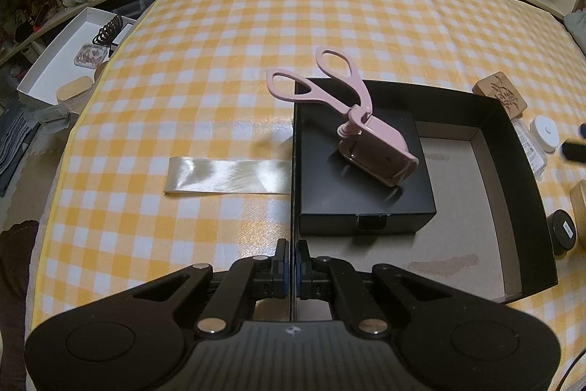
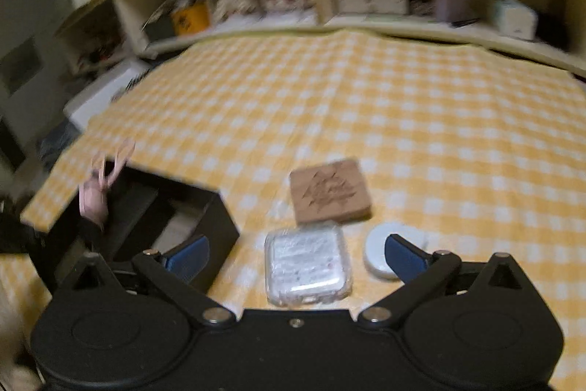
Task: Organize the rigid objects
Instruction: 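Move the right tool to the clear plastic case and grasp it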
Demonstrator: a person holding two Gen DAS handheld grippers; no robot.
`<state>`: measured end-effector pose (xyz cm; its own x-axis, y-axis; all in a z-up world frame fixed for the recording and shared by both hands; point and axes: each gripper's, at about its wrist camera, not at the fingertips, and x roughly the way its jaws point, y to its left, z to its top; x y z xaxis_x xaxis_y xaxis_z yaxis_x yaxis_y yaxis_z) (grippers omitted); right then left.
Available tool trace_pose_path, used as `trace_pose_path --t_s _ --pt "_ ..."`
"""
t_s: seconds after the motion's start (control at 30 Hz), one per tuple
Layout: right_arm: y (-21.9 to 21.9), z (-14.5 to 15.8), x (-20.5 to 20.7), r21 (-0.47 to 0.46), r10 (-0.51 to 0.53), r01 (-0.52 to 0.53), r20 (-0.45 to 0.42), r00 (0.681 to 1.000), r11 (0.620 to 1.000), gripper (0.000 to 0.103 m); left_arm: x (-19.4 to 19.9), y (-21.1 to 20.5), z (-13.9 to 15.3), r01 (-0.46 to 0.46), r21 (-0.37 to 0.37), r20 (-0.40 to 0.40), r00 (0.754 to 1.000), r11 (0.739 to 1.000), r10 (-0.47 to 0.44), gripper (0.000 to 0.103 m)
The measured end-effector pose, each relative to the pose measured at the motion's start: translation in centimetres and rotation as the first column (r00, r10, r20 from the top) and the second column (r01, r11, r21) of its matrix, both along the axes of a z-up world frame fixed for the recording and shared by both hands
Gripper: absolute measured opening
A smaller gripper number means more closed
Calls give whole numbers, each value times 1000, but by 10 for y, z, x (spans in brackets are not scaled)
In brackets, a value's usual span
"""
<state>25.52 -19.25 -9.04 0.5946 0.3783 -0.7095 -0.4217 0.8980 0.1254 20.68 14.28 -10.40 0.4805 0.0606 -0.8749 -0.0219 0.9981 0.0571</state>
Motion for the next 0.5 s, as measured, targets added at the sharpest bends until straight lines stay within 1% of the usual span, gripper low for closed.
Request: trace_pose_path --t_s 0.1,0.17,0.23,0.3,0.4,0.43,0.5 --pt "11 -18 7 -49 39 -41 -23 999 998 103 -2 2 0 3 1 -3 1000 1000 -3 4" --pt "14 -25 11 -67 38 -40 -28 999 997 103 -2 2 0 3 2 -2 1000 1000 -3 4" --pt "16 -34 18 -62 28 -30 -38 999 998 103 -2 3 -1 1 0 -2 1000 1000 -1 4" --pt "17 -43 27 -47 29 -33 -73 997 998 103 -2 3 -1 -1 -3 -3 1000 1000 1 4" --pt "20 -54 36 -53 14 -20 -110 994 998 101 -1 2 -2 -1 -3 -7 1000 1000 1 4" --pt "21 -56 38 -57 8 -15 -115 993 998 99 0 3 -3 -1 -4 -8 1000 1000 1 4" --pt "23 -59 38 -73 8 -15 -98 995 997 99 2 3 -3 -2 -5 -10 1000 1000 2 4"
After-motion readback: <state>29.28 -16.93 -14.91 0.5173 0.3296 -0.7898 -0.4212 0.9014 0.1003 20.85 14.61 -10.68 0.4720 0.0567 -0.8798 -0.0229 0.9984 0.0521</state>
